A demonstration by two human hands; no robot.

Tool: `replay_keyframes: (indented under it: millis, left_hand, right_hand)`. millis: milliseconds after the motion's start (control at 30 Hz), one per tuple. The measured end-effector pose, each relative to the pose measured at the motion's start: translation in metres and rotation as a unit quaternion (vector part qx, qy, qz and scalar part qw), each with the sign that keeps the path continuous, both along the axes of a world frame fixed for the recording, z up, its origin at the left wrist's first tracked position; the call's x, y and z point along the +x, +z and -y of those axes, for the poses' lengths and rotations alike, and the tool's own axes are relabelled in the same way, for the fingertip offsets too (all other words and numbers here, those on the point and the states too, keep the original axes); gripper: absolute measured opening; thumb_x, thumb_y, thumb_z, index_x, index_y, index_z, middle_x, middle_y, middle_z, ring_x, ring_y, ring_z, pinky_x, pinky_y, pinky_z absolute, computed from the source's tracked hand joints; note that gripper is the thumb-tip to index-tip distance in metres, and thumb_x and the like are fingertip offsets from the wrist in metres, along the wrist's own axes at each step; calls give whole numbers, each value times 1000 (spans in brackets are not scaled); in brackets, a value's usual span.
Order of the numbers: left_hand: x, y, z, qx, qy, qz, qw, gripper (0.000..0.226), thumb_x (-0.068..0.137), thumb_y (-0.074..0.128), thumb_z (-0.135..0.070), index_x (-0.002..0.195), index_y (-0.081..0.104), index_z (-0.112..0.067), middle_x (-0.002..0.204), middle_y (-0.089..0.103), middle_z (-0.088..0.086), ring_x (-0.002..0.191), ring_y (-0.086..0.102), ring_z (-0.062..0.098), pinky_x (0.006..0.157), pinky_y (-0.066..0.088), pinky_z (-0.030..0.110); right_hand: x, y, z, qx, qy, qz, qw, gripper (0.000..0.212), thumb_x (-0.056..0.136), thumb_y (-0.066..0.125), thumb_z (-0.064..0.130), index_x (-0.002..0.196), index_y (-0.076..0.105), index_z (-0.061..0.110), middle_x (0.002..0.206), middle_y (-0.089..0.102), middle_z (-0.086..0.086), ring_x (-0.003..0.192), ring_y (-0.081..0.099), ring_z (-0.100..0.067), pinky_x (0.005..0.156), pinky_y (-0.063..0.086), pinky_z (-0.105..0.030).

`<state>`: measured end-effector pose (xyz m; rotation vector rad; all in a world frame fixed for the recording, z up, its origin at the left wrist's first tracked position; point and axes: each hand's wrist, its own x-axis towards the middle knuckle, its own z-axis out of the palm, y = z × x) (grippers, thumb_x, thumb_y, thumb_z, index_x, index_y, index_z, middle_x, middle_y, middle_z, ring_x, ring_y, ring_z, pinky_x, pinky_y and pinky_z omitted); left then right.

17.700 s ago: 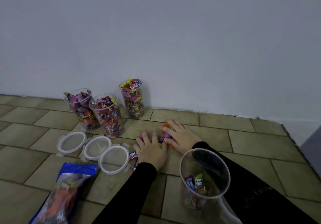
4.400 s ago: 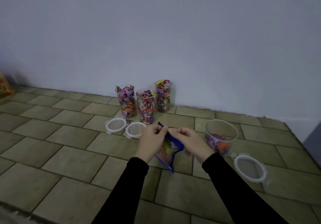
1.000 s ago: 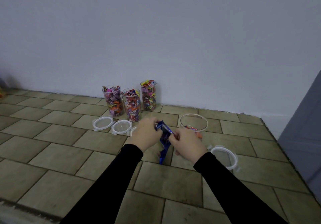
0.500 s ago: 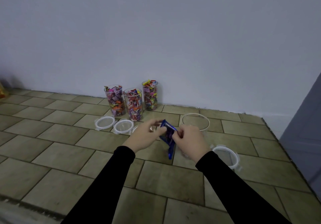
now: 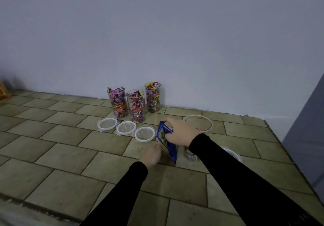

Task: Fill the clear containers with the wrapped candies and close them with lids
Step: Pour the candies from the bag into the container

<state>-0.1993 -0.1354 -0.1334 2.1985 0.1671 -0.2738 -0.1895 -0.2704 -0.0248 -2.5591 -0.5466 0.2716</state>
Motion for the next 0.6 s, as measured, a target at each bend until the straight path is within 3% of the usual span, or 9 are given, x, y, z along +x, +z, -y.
replay_keyframes:
  millis: [67, 167, 267, 333, 433, 533, 600]
  left_hand:
    - [-5, 3, 3, -81, 38, 5, 996, 45, 106, 22, -34, 98, 58, -9, 116, 64, 20, 95, 61, 29, 75, 51, 34]
    - [-6, 6, 2, -180, 108, -17, 978, 74, 91, 16, -74, 85, 64, -17, 89, 69, 16, 71, 60, 30, 58, 47, 34]
    - [-5, 12, 3, -340, 141, -60, 928, 70, 91, 24, -71, 92, 57, -10, 77, 62, 15, 60, 59, 27, 50, 40, 27]
    - [-2, 19, 6, -399, 166, -66, 899, 58, 94, 30, -66, 90, 51, -12, 72, 57, 11, 53, 56, 22, 47, 40, 24]
    - [2, 29, 12, -463, 197, -37, 863, 47, 99, 36, -54, 89, 52, -11, 65, 49, 8, 53, 47, 17, 49, 40, 26]
    - [0, 37, 14, -504, 195, -7, 841, 42, 99, 43, -48, 92, 59, -10, 65, 49, 5, 57, 46, 14, 57, 39, 26]
    - [1, 40, 18, -520, 197, 14, 831, 41, 99, 44, -45, 94, 61, -9, 68, 53, 4, 59, 46, 14, 57, 39, 25]
  right_hand:
    - [3, 2, 1, 40, -8, -2, 999, 45, 91, 47, 19, 135, 42, 24, 106, 64, -10, 78, 61, -21, 62, 48, -26]
    - [6, 3, 3, 145, -34, -2, 989, 37, 95, 41, 15, 131, 46, 23, 89, 65, -6, 50, 56, -12, 42, 40, -18]
    - [12, 7, 6, 184, -35, 18, 982, 38, 96, 37, 14, 133, 44, 23, 86, 68, -7, 38, 53, -8, 40, 38, -18]
    - [15, 11, 6, 192, -30, 36, 980, 36, 98, 38, 17, 132, 44, 24, 89, 70, -10, 38, 53, -8, 42, 40, -20]
    - [17, 19, 11, 196, -29, 68, 978, 29, 100, 40, 29, 127, 49, 26, 96, 70, -9, 61, 62, -17, 59, 48, -27]
    - [26, 22, 19, 206, -47, 87, 974, 32, 102, 35, 37, 121, 57, 25, 113, 65, -3, 98, 60, -20, 78, 42, -26]
    - [32, 24, 26, 204, -48, 95, 973, 37, 103, 30, 40, 119, 59, 24, 119, 63, 0, 107, 56, -19, 84, 38, -25]
